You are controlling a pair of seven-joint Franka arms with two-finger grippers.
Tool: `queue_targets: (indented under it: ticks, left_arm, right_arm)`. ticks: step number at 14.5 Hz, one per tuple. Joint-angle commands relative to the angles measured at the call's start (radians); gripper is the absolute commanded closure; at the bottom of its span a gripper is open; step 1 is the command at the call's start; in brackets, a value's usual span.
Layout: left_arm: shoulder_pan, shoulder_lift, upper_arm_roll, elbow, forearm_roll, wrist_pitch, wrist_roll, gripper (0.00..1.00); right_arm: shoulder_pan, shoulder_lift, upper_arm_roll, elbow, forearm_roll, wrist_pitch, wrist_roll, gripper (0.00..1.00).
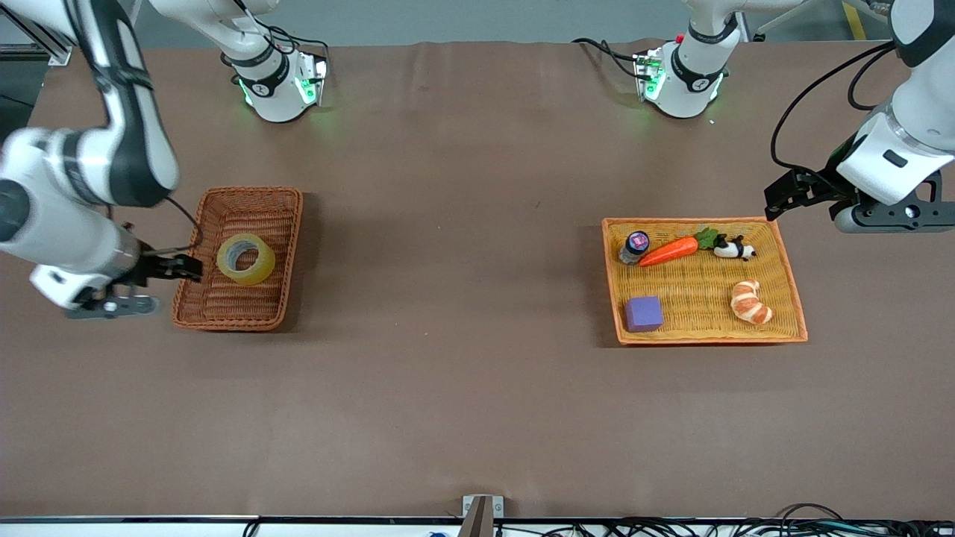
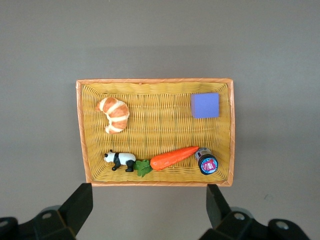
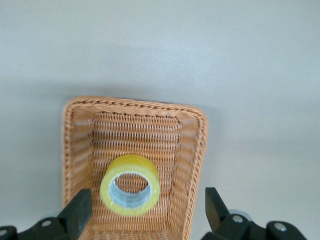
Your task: Move tape to another basket
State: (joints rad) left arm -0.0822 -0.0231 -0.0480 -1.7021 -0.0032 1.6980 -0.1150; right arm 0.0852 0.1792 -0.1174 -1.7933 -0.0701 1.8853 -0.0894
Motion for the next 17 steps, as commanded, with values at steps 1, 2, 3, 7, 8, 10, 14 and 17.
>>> queue_targets:
  ticks: [1, 2, 3, 7, 8, 10, 14, 17]
  left_arm:
    - [-0.002, 0.011, -0.001, 0.019, 0.009, 0.002, 0.003, 0.00]
    - [-0.002, 0.011, -0.001, 0.019, 0.009, 0.002, 0.003, 0.00]
    - [-0.001, 0.011, -0.003, 0.019, 0.009, 0.002, 0.005, 0.00]
    - [-0.002, 0.015, -0.001, 0.019, 0.009, 0.002, 0.008, 0.00]
    - [-0.002, 0.017, -0.001, 0.021, 0.009, 0.002, 0.008, 0.00]
    - [-0.005, 0.019, -0.001, 0.024, 0.009, 0.002, 0.005, 0.00]
    - [-0.008, 0.020, -0.001, 0.024, 0.011, 0.002, 0.000, 0.00]
    - [-0.008, 0.028, -0.001, 0.025, 0.014, 0.002, 0.000, 0.00]
  right_arm:
    - [-0.031, -0.038, 0.021, 0.139, 0.026, -0.171, 0.007, 0.00]
    - [-0.044, -0.043, 0.030, 0.203, 0.026, -0.242, 0.005, 0.00]
    - [-0.062, -0.044, 0.057, 0.259, 0.020, -0.299, 0.004, 0.00]
    - [-0.088, -0.088, 0.094, 0.312, 0.010, -0.347, 0.007, 0.00]
    - [-0.094, -0.110, 0.091, 0.293, 0.016, -0.347, 0.007, 0.00]
    - [-0.114, -0.147, 0.091, 0.235, 0.024, -0.309, 0.005, 0.00]
    - [-0.114, -0.202, 0.078, 0.130, 0.036, -0.203, -0.012, 0.00]
    - [-0.116, -0.204, 0.073, 0.117, 0.058, -0.198, -0.012, 0.00]
